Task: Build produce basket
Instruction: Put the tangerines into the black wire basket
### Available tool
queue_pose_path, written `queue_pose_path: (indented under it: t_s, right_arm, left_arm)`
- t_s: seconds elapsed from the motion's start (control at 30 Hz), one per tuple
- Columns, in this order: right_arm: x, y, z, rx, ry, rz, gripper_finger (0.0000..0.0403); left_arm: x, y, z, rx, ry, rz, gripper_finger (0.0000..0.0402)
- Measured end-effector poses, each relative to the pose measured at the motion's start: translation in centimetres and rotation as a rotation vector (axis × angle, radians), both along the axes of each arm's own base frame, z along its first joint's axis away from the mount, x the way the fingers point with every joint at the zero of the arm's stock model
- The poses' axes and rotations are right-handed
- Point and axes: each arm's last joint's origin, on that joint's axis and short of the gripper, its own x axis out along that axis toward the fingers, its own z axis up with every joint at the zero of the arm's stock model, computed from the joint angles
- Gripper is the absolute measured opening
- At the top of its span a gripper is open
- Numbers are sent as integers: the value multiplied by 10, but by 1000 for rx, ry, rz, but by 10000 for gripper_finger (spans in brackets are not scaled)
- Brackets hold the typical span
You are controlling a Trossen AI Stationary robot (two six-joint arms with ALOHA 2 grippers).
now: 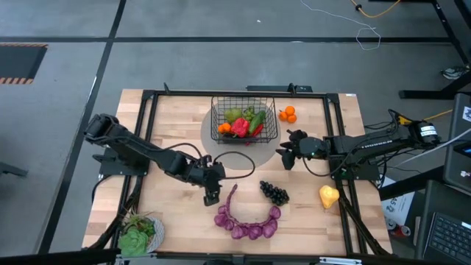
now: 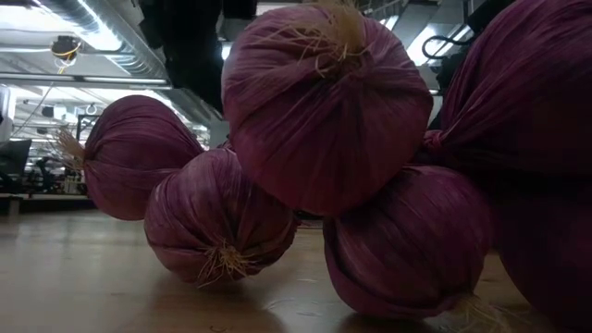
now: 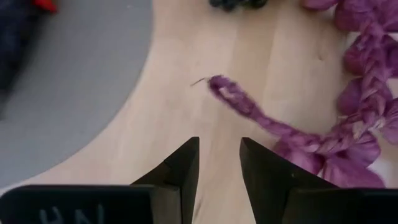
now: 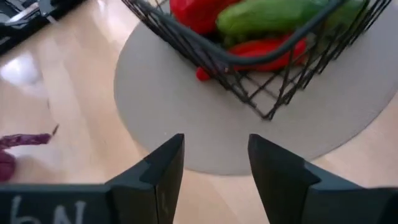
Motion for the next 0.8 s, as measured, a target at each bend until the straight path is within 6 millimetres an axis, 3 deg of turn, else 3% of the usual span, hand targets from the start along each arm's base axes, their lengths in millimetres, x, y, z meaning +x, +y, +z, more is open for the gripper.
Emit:
queue_pose_path:
  t_s: [0.13, 0.33, 0.57, 0.8]
  right_arm:
    - [-4, -2, -3, -39, 60, -24, 181]
    - [-16, -15, 1, -128, 163, -230, 181]
    - [-16, -37, 36, -292, 123, -532, 181]
    - [-12, -75, 76, -322, 130, -586, 181]
  left_arm:
    - [-5, 2, 9, 22, -25, 19, 110]
    - [-6, 0, 9, 30, -29, 12, 110]
    - [-6, 0, 8, 33, -21, 10, 110]
    - [-6, 0, 8, 34, -19, 9, 110]
